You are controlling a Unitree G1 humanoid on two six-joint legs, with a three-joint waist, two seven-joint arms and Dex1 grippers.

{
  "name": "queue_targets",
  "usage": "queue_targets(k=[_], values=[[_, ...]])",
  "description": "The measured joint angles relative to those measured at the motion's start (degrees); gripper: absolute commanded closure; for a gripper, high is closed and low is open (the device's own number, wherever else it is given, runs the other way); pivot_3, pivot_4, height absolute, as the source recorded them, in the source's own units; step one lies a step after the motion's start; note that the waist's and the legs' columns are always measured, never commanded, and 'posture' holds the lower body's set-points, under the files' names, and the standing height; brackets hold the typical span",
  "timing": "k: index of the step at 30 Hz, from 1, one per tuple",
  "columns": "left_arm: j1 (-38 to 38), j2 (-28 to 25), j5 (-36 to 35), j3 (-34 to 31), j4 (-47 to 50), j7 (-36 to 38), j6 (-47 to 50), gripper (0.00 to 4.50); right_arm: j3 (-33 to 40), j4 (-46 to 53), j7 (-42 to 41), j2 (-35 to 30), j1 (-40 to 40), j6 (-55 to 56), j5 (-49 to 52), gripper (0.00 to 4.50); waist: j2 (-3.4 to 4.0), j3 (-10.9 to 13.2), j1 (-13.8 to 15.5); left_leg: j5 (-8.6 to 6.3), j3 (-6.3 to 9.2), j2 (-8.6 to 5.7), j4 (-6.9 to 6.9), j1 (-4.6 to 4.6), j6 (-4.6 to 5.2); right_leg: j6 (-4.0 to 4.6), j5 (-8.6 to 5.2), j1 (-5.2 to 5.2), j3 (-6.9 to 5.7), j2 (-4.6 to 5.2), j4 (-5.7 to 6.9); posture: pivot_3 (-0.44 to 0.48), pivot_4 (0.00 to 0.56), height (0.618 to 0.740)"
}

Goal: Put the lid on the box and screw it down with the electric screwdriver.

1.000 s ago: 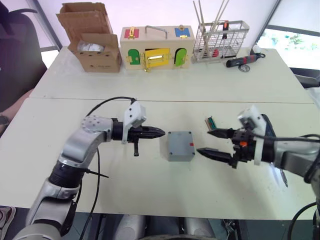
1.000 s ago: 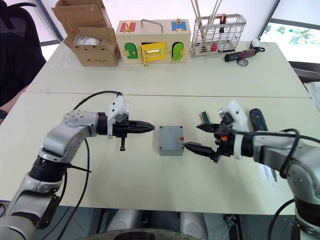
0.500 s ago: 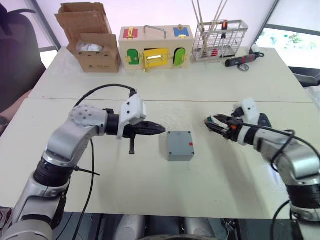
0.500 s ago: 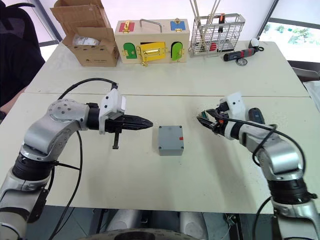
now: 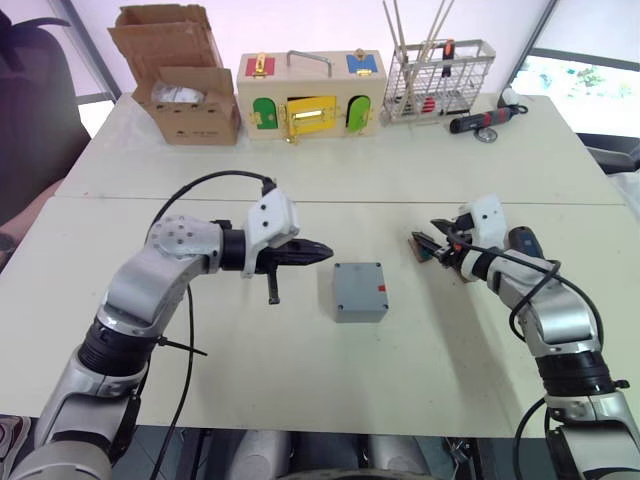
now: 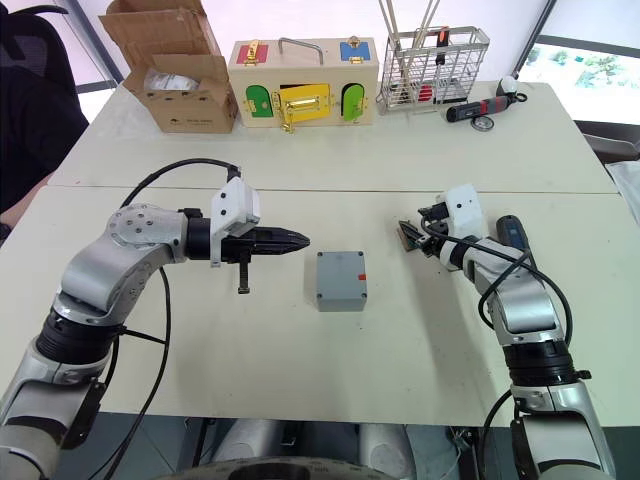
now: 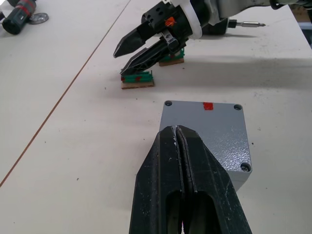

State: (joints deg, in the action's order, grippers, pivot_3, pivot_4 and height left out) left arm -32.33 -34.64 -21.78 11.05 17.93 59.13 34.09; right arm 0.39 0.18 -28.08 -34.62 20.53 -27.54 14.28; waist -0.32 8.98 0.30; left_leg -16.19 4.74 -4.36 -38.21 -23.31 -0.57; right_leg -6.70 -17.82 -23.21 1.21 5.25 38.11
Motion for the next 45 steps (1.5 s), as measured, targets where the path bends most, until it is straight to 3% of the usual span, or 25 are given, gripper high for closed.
queue_targets(k=[17,18,19,22,23,35,45], values=[[-0.01,0.06,0.11,1.15,-1.57,-0.23,-0.86,4.50,0.32,-4.50,-0.08,2.29,1.10,2.15,-2.76,2.17,0.00,0.00,-0.09,0.01,0.01,0.00,0.00,0.00,-0.01,0.00,0.00,0.00,0.00,-0.01,0.01,0.000,0.150,0.740],[-0.01,0.06,0.12,1.18,-1.59,-0.24,-0.89,4.50,0.33,-4.50,-0.11,2.31,1.10,2.14,-2.76,2.76,0.00,0.00,-0.10,0.01,0.00,0.00,0.00,0.00,-0.01,0.00,0.00,0.00,0.00,-0.01,0.01,0.000,0.150,0.740],[-0.01,0.06,0.15,1.22,-1.62,-0.25,-0.93,4.50,0.33,-4.50,-0.20,2.34,1.10,2.11,-2.77,2.92,0.00,0.00,-0.11,0.01,0.00,0.00,0.00,0.00,-0.01,0.00,0.00,0.00,0.00,-0.01,0.01,0.000,0.150,0.740],[-0.01,0.06,0.39,1.27,-1.75,-0.29,-1.13,4.50,0.33,-4.50,-0.38,2.60,1.15,2.10,-2.82,4.40,0.00,0.00,-0.09,0.01,0.01,0.00,0.00,0.00,-0.01,0.00,0.00,0.00,0.00,-0.01,0.01,0.000,0.150,0.740],[-0.01,0.06,0.41,1.27,-1.86,-0.29,-1.18,4.50,0.33,-4.50,-0.43,2.72,1.20,2.10,-2.81,4.46,0.00,0.00,-0.09,0.01,0.00,0.00,0.00,0.00,-0.01,0.00,0.00,0.00,0.00,-0.01,0.01,0.000,0.150,0.740],[-0.01,0.06,0.65,1.36,-2.08,-0.18,-1.26,4.50,0.56,-3.60,-0.90,3.10,1.15,1.18,-2.82,4.46,0.00,0.00,-0.11,0.01,0.01,0.00,0.00,0.00,-0.01,0.00,0.00,0.00,0.00,-0.01,0.01,0.000,0.150,0.740],[0.26,0.06,1.10,1.68,-2.10,0.57,-2.02,4.50,3.14,6.73,-1.74,0.25,1.16,-2.72,-2.28,4.46,0.00,0.00,-0.08,0.01,0.01,0.00,0.00,0.00,-0.01,0.00,0.00,-0.01,0.01,-0.01,0.01,0.000,0.150,0.740]])
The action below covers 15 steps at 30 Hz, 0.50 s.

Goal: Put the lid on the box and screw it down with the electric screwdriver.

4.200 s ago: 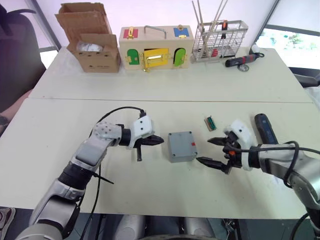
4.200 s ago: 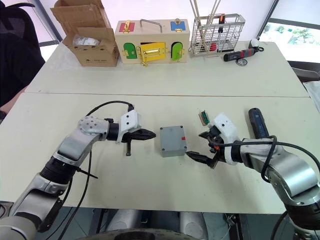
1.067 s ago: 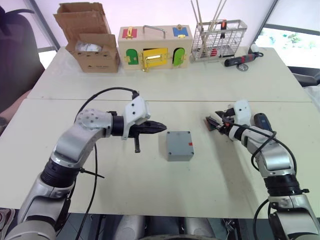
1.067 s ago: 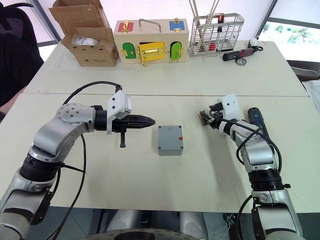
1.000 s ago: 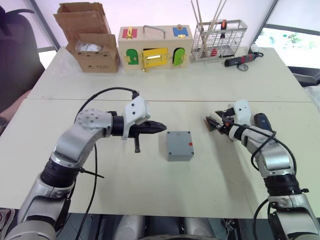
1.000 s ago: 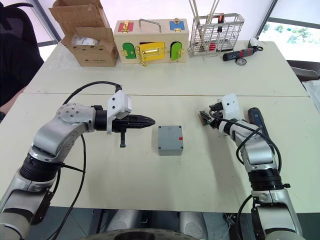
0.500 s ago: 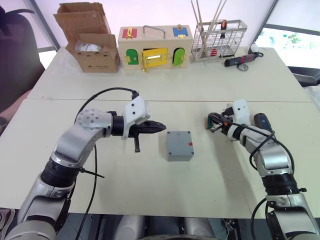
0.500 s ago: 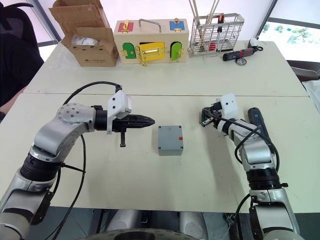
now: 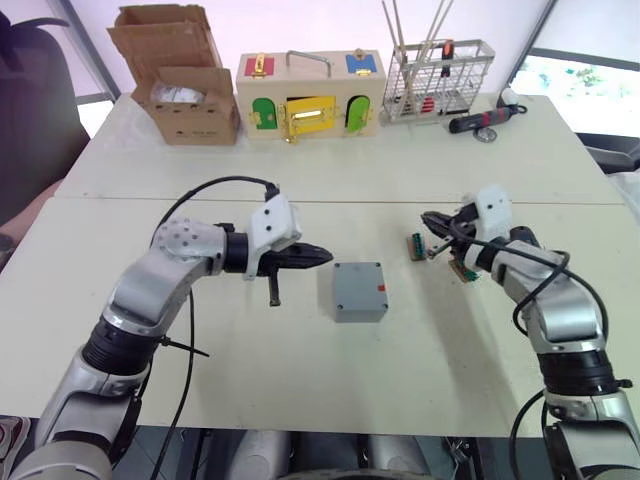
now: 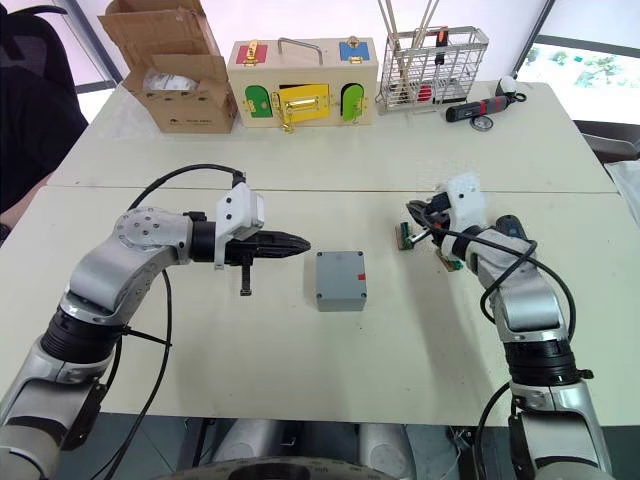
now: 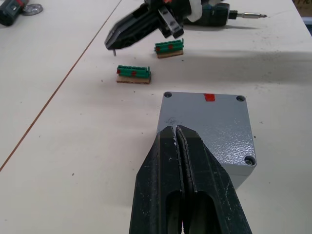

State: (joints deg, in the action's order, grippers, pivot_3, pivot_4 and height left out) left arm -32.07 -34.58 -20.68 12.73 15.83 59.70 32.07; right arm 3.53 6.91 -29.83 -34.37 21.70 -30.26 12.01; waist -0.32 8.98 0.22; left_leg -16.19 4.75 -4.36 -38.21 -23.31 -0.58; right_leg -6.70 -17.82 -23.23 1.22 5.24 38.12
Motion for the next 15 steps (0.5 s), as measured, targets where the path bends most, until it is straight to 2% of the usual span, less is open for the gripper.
queue_targets(k=[5,9,12,15], values=[[0.83,-1.30,-0.13,0.02,0.10,1.90,-0.11,4.50,1.90,12.17,-1.99,-1.59,-0.35,-8.24,5.27,4.46,0.00,0.00,-0.04,0.00,0.03,0.03,0.03,0.00,0.00,0.00,0.00,-0.01,0.01,-0.01,0.00,0.000,0.150,0.740],[3.44,-6.20,-0.16,0.06,2.70,5.18,-0.29,4.50,1.79,24.52,-4.60,-2.54,-5.47,-16.76,12.96,4.46,0.00,0.00,-0.01,-0.01,0.05,0.04,0.04,-0.02,0.01,0.00,0.00,0.00,0.06,0.10,-0.02,0.000,0.150,0.740],[5.20,-9.28,0.02,0.10,5.11,7.22,-1.07,4.50,1.16,27.85,-4.22,-1.97,-7.80,-19.02,14.96,4.46,0.00,0.00,0.18,-0.01,0.05,0.03,0.02,-0.01,0.01,0.00,0.00,0.03,0.06,0.12,-0.02,0.000,0.150,0.740],[5.31,-9.46,0.01,0.11,5.84,7.68,-1.16,4.50,-0.48,28.25,-3.13,-0.57,-8.46,-19.44,15.29,4.46,0.00,0.00,0.42,-0.01,0.05,0.02,0.00,-0.01,0.02,0.01,0.00,0.04,0.05,0.12,-0.02,0.000,0.150,0.740]])
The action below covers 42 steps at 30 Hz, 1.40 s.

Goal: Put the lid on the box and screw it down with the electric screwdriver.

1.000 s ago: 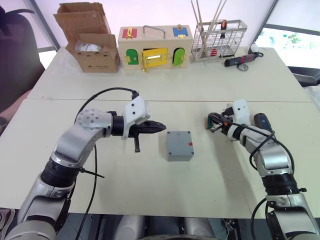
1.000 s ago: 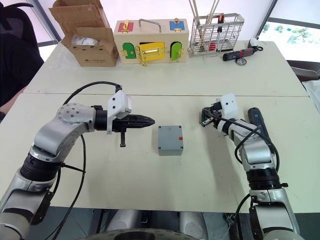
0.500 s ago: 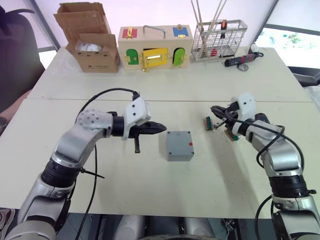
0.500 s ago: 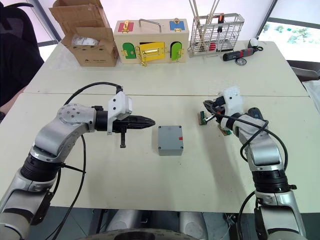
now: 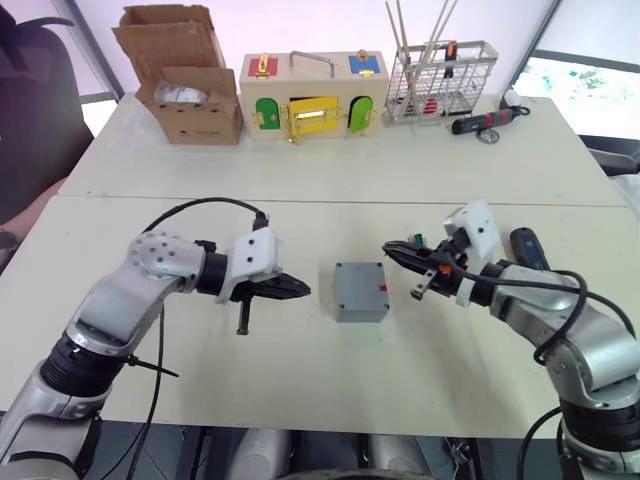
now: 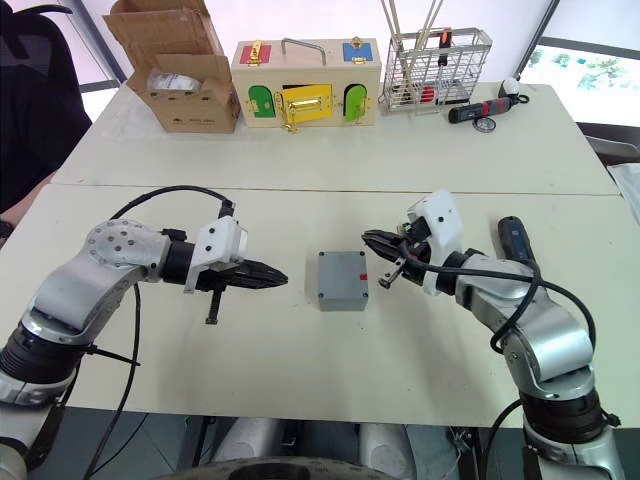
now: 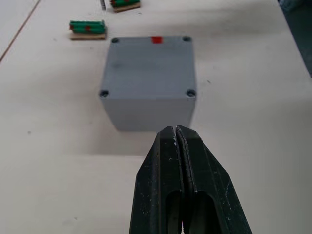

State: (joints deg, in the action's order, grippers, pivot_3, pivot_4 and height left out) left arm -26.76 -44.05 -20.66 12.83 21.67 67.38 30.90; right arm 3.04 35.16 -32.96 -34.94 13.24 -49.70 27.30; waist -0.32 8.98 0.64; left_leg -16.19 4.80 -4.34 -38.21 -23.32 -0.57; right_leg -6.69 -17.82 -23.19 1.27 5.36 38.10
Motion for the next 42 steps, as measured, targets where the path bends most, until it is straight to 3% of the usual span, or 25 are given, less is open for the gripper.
queue_targets(k=[32,35,39,42], values=[[-0.44,1.02,-0.28,0.30,-0.03,-1.58,1.26,4.50,-5.30,-4.53,2.07,0.37,-2.98,5.61,-4.53,4.46,0.00,0.00,-0.10,0.00,0.00,0.01,0.01,0.00,0.00,0.00,0.00,-0.02,-0.01,-0.13,0.00,0.000,0.150,0.740],[-0.44,1.13,-0.46,0.29,-0.03,-1.83,1.35,4.50,-5.79,-4.98,1.51,0.19,-2.83,6.52,-4.99,3.56,0.00,0.00,-0.12,0.00,0.00,0.01,0.01,0.00,0.00,0.00,0.00,-0.02,-0.02,-0.13,0.01,0.000,0.150,0.740],[-0.77,2.49,-1.31,0.20,-0.03,-2.79,1.97,4.50,-5.72,-5.03,-0.30,-0.73,-2.76,6.81,-5.04,1.58,0.00,0.00,-0.08,0.00,0.00,0.01,0.00,0.00,0.00,0.00,0.00,-0.01,-0.01,-0.13,0.01,0.000,0.150,0.740],[-1.16,3.80,-1.66,0.01,-0.04,-3.47,2.24,4.50,-4.99,-5.39,-1.76,-2.65,-1.88,6.49,-4.86,0.51,0.00,0.00,-0.10,0.00,-0.02,0.01,0.00,0.00,0.00,0.00,0.00,-0.01,-0.03,-0.13,0.01,0.000,0.150,0.740]])
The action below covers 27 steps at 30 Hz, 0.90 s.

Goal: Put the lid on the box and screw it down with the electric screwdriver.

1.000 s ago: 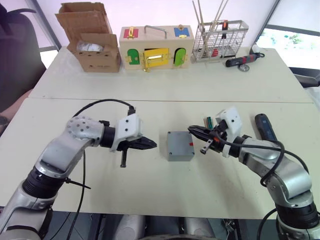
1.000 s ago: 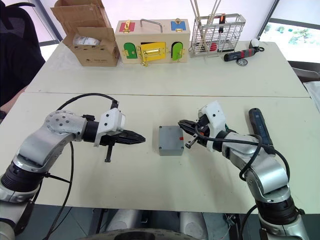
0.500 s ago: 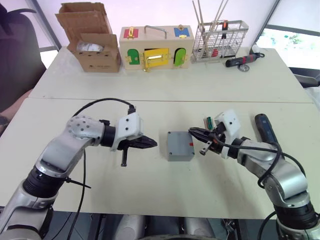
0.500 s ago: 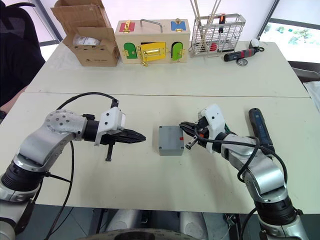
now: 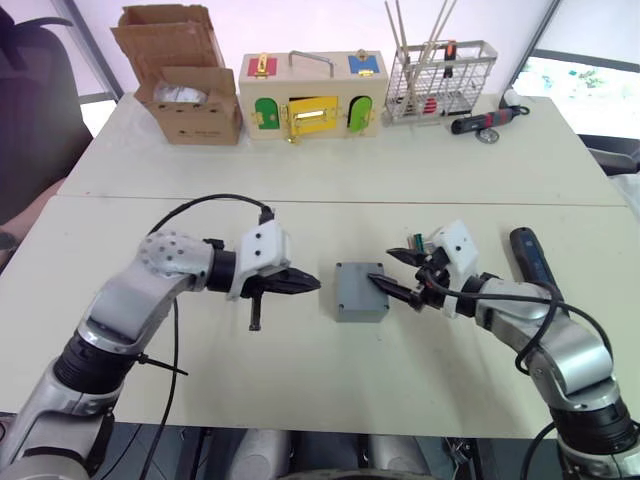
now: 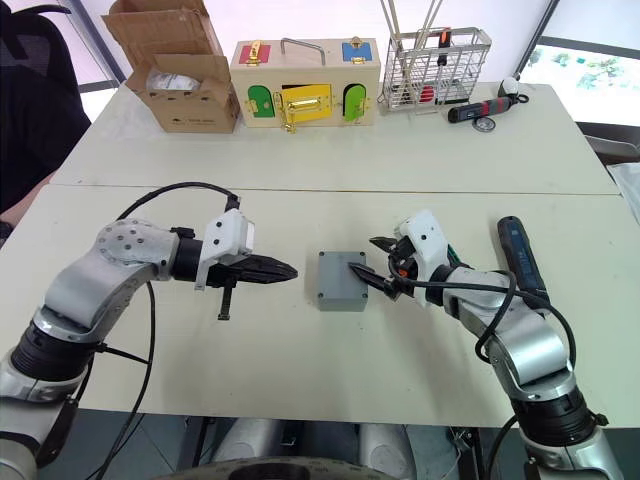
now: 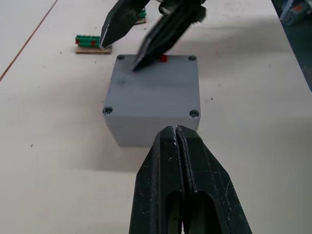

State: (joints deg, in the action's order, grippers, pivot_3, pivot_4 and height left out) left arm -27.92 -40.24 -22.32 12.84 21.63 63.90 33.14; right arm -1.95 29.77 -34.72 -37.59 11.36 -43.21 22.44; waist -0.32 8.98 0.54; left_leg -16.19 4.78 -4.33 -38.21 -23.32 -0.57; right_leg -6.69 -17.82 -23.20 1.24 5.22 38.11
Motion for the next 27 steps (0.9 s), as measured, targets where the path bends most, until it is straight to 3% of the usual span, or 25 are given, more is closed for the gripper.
queue_targets(k=[2,6,8,11,13,17,22,27], values=[[0.00,0.45,-0.47,-0.06,-0.02,-0.20,0.00,4.50,0.91,-0.50,-0.44,-0.96,1.12,-0.24,0.21,0.01,0.00,0.00,-0.04,0.00,0.00,0.00,0.00,0.00,0.00,0.00,0.00,0.00,0.00,0.00,0.00,0.000,0.150,0.740],[0.43,2.28,-1.11,-0.21,0.15,-0.85,-0.38,4.50,10.93,-5.89,-1.23,-7.34,11.81,-11.09,7.36,0.01,0.20,0.12,0.10,0.00,-0.12,-0.08,-0.07,-0.02,0.01,0.01,0.00,0.00,0.06,0.09,0.00,0.000,0.150,0.740],[1.69,2.69,-1.93,-0.25,1.52,-1.30,-0.37,4.50,18.76,-11.53,-3.31,-16.95,18.18,-17.19,10.01,0.01,0.21,0.12,0.58,-0.02,0.02,-0.08,-0.02,-0.02,0.04,0.01,0.00,0.04,-0.01,0.14,-0.04,0.000,0.150,0.740],[3.33,5.35,-3.67,-0.30,4.19,-3.16,0.03,4.50,21.98,-22.98,-9.74,-31.26,18.86,-23.38,10.43,0.01,0.02,0.03,1.11,-0.11,0.07,0.02,0.11,-0.03,0.15,0.02,0.00,0.10,-0.05,0.16,-0.22,0.000,0.150,0.740],[3.59,7.42,-5.01,-0.39,6.29,-5.05,0.31,4.50,17.57,-31.65,-14.80,-35.85,18.09,-25.75,10.09,0.01,0.02,0.04,0.75,-0.12,-0.14,0.02,0.09,-0.04,0.17,0.02,0.00,0.09,0.00,0.23,-0.30,0.000,0.150,0.740],[3.90,9.17,-5.89,-0.06,8.22,-6.83,0.27,4.50,1.31,-45.26,-23.85,-39.83,22.56,-28.05,6.04,0.01,0.29,0.08,-0.76,-0.27,-0.40,0.00,-0.02,0.05,0.48,0.02,0.00,0.07,0.13,0.26,-0.14,0.000,0.150,0.740],[5.63,9.11,-5.62,1.92,9.77,-7.82,0.09,4.50,-14.23,-51.21,-34.95,-40.67,30.91,-25.85,-1.76,0.01,0.56,0.04,-1.60,-0.28,-0.38,0.08,0.07,0.06,0.48,0.00,-0.01,-0.03,0.15,0.15,-0.09,0.000,0.150,0.740],[7.34,8.27,-4.47,2.19,11.60,-10.19,0.13,4.50,-23.04,-58.27,-40.20,-37.51,35.94,-21.52,-10.35,0.01,0.56,0.05,-0.94,-0.13,-0.36,0.02,0.00,-0.01,0.22,0.00,-0.01,-0.06,0.12,0.22,-0.12,0.000,0.150,0.740]])
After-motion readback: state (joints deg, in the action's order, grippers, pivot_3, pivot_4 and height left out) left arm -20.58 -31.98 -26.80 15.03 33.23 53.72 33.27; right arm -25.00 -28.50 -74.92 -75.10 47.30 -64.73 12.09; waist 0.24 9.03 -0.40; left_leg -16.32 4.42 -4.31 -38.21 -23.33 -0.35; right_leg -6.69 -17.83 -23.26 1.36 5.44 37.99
